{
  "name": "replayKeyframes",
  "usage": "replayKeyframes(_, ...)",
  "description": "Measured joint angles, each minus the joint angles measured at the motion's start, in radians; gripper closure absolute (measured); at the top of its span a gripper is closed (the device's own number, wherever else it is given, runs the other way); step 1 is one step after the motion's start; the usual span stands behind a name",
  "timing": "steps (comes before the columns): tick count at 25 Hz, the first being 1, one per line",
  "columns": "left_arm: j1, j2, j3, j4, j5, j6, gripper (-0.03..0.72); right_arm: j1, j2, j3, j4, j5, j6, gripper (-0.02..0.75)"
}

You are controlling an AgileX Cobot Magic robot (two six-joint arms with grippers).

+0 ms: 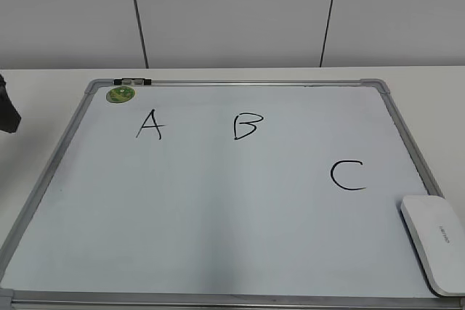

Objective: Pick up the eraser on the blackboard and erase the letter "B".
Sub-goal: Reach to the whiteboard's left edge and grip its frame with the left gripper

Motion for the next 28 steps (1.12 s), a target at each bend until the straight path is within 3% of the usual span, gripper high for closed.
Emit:
replayKeyframes(10,0.0,0.241,-0.135,0.0,0.008,0.042,0.203,0.0,0.0,0.0,0.0,0.0,0.0,0.147)
replayKeyframes(28,0.0,0.447,-0.3,0.0,0.033,0.044,0.276,0.0,0.0,0.0,0.0,0.0,0.0,0.147)
